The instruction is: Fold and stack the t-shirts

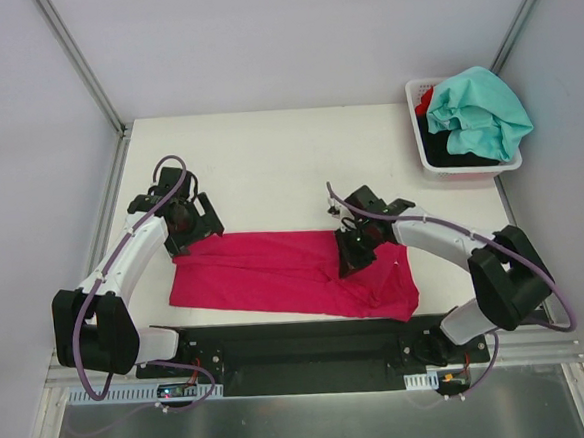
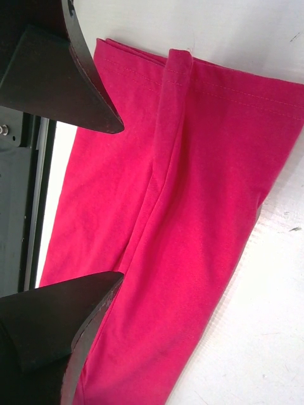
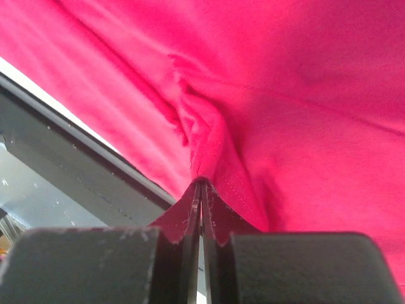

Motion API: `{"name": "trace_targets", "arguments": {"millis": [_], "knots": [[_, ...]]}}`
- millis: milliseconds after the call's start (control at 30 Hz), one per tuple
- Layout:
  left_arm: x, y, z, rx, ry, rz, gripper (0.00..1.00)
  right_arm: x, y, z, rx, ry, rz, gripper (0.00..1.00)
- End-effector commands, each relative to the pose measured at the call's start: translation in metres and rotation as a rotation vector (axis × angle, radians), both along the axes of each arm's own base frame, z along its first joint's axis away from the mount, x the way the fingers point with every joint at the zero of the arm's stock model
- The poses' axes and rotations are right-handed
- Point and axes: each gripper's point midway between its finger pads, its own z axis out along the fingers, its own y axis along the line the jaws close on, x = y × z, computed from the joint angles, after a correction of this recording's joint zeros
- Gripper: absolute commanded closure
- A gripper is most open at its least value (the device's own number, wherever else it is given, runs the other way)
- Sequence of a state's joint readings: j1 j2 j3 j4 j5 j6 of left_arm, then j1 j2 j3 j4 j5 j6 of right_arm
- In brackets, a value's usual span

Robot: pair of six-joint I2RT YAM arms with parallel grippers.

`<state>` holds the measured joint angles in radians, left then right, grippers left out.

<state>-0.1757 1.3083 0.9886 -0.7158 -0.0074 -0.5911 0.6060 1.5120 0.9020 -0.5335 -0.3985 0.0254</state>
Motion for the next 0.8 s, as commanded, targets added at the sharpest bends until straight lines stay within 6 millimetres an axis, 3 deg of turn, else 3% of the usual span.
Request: {"name": "trace_targets", "arguments": {"millis": [0, 133, 400, 433, 500, 600, 767], "knots": [[0.002, -0.002, 0.01, -0.015, -0.015, 0.012, 0.09, -0.032, 0.007, 0.002, 0.001, 0.046, 0.02, 0.96], [0.003, -0.002, 0.01, -0.015, -0.015, 0.012, 0.09, -0.06, 0.017, -0.014, -0.039, 0.076, 0.082, 0.96], [0.001, -0.004, 0.013, -0.026, -0.022, 0.0, 0.09, -0.089, 0.022, -0.046, -0.158, 0.126, 0.179, 0.91], [0.002, -0.004, 0.013, -0.025, -0.024, -0.002, 0.09, -0.09, 0.023, -0.046, -0.163, 0.123, 0.187, 0.89], [0.002, -0.005, 0.012, -0.026, -0.02, -0.002, 0.09, -0.087, 0.03, -0.043, -0.164, 0.107, 0.203, 0.72], [0.002, -0.006, 0.013, -0.032, -0.019, -0.003, 0.09, -0.084, 0.03, -0.038, -0.186, 0.095, 0.209, 0.6], [0.005, -0.005, 0.017, -0.025, -0.035, -0.011, 0.09, -0.066, 0.036, -0.015, -0.197, 0.02, 0.218, 0.52]]}}
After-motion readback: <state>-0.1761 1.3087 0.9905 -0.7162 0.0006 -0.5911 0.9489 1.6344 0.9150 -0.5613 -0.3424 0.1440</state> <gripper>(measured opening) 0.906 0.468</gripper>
